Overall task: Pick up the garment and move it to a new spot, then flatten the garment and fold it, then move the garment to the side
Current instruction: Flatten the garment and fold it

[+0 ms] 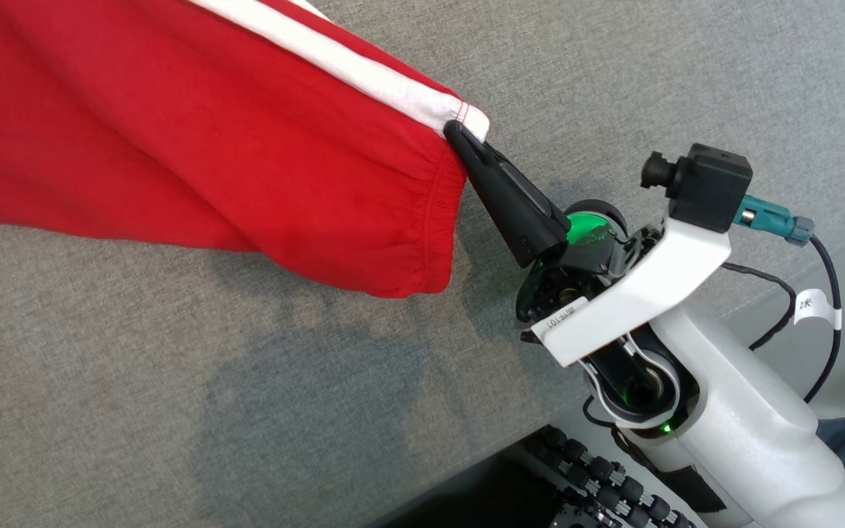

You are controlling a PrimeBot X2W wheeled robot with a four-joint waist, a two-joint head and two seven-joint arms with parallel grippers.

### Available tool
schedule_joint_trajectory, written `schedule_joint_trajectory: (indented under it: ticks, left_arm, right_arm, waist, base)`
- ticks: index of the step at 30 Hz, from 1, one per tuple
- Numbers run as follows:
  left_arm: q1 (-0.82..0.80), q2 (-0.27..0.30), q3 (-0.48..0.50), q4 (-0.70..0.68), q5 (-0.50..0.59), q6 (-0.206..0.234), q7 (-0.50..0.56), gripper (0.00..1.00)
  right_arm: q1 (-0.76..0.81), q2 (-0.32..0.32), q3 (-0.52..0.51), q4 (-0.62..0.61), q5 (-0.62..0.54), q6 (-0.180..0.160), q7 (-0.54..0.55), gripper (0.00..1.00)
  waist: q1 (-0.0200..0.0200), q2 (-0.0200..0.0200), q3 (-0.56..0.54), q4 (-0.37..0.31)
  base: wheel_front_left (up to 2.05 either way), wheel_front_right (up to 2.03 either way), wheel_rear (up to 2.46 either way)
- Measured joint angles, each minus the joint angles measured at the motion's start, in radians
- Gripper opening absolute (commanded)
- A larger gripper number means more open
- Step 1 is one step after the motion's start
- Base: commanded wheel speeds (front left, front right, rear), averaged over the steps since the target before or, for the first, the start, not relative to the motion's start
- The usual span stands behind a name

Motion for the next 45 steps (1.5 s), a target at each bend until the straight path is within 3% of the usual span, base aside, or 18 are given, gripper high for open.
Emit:
schedule_joint_trajectory:
  ticks: [1, 2, 3, 4, 5, 6, 7, 19, 32, 45]
  left_arm:
    - [0.000, -0.002, 0.000, 0.007, 0.000, -0.002, -0.007, 0.16]
    - [0.000, -0.005, 0.000, 0.015, 0.002, -0.002, -0.017, 0.45]
    - [0.000, -0.008, 0.000, 0.024, 0.002, -0.003, -0.025, 0.86]
    - [0.000, -0.012, -0.001, 0.029, 0.003, -0.003, -0.036, 0.98]
    - [0.000, -0.016, -0.001, 0.033, 0.004, -0.003, -0.047, 1.00]
    - [0.000, -0.023, -0.001, 0.038, 0.007, -0.005, -0.059, 1.00]
    - [0.000, -0.032, -0.001, 0.046, 0.008, -0.007, -0.068, 1.00]
    - [0.056, -0.074, 0.030, 0.100, -0.021, -0.019, -0.210, 1.00]
    - [0.258, -0.064, 0.074, 0.119, -0.065, -0.029, -0.389, 1.00]
    - [0.368, -0.036, 0.098, 0.136, -0.126, -0.035, -0.389, 1.00]
  right_arm:
    - [-0.001, -0.001, 0.003, 0.002, -0.001, 0.000, -0.006, 0.11]
    - [-0.002, -0.003, 0.006, 0.006, -0.008, 0.000, -0.009, 0.23]
    - [-0.005, -0.008, 0.007, 0.010, -0.018, 0.000, -0.014, 0.41]
    - [-0.008, -0.015, 0.007, 0.013, -0.029, 0.000, -0.021, 0.46]
    - [-0.012, -0.023, 0.006, 0.015, -0.042, 0.000, -0.030, 0.72]
    - [-0.016, -0.031, 0.003, 0.018, -0.053, 0.000, -0.036, 0.89]
    - [-0.017, -0.036, -0.001, 0.021, -0.059, 0.000, -0.040, 1.00]
    - [-0.014, -0.086, -0.046, 0.078, -0.181, -0.003, -0.076, 1.00]
    - [0.116, -0.112, -0.050, 0.076, -0.237, -0.067, -0.088, 1.00]
    - [0.167, -0.058, 0.011, 0.084, -0.244, -0.090, -0.090, 1.00]
  waist:
    - [0.0000, 0.0000, -0.003, 0.002]
    - [-0.0001, 0.0000, -0.006, 0.003]
    - [0.0000, 0.0000, -0.009, 0.004]
    - [0.0000, 0.0000, -0.012, 0.006]
    - [-0.0001, 0.0000, -0.015, 0.008]
    - [-0.0001, 0.0000, -0.018, 0.011]
    - [-0.0001, 0.0000, -0.021, 0.014]
    - [-0.0001, 0.0000, -0.071, 0.065]
    - [-0.0002, 0.0000, -0.154, 0.133]
    - [-0.0001, 0.0000, -0.151, 0.168]
  base:
    - [0.00, 0.00, 0.00]
    - [0.00, 0.00, 0.00]
    - [0.00, 0.00, 0.00]
    - [0.00, 0.00, 0.00]
    - [0.00, 0.00, 0.00]
    - [0.00, 0.00, 0.00]
    - [0.00, 0.00, 0.00]
    - [0.00, 0.00, 0.00]
    - [0.00, 0.00, 0.00]
    - [0.00, 0.00, 0.00]
